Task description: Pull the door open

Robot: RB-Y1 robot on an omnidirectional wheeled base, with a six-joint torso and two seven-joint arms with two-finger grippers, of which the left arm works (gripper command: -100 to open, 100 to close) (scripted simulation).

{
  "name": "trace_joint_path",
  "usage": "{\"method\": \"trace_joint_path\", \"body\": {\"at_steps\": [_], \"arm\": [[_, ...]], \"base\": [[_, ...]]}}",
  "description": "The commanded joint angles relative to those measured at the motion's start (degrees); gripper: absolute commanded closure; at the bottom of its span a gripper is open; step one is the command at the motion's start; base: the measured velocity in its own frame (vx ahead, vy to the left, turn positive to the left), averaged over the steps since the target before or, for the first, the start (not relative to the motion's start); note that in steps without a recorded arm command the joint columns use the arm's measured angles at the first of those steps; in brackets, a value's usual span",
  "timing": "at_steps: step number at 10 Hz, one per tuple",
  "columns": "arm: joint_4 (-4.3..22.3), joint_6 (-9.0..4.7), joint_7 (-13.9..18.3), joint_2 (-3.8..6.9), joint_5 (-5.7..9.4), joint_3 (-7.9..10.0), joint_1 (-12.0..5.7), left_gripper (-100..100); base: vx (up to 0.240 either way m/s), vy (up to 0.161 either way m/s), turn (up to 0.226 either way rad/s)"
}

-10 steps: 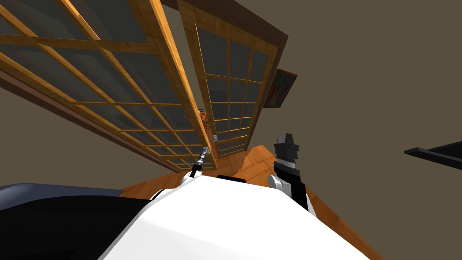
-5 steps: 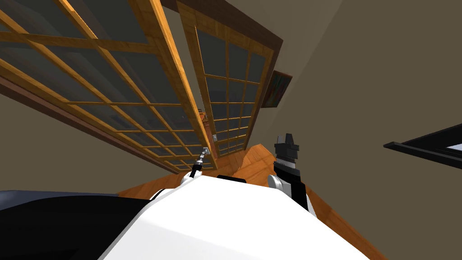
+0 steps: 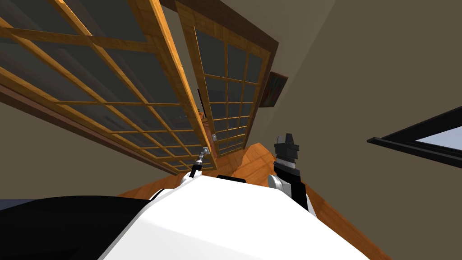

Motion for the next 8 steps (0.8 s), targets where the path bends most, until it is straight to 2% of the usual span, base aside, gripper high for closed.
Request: {"method": "trace_joint_path", "body": {"at_steps": [1,2,4,5,6,7,8], "arm": [[-0.03,0.00,2.86,-0.10,1.10,-0.52,0.16,100],[-0.03,0.00,3.29,-0.10,1.10,-0.52,0.16,100],[-0.24,0.13,7.00,0.05,3.04,-1.26,0.27,100],[-0.24,0.13,8.04,0.05,3.04,-1.26,0.27,100],[-0.35,0.19,9.99,0.12,4.02,-1.64,0.31,100],[-0.35,0.19,10.42,0.12,4.02,-1.64,0.31,100],[-0.46,0.26,12.67,0.19,5.00,-2.01,0.36,100]], "base": [[-0.050,0.018,-0.065],[-0.038,0.011,-0.038],[-0.048,0.023,-0.093],[-0.046,0.025,-0.047],[-0.043,0.010,-0.061],[-0.033,0.009,-0.037],[-0.039,0.015,-0.070]]}}
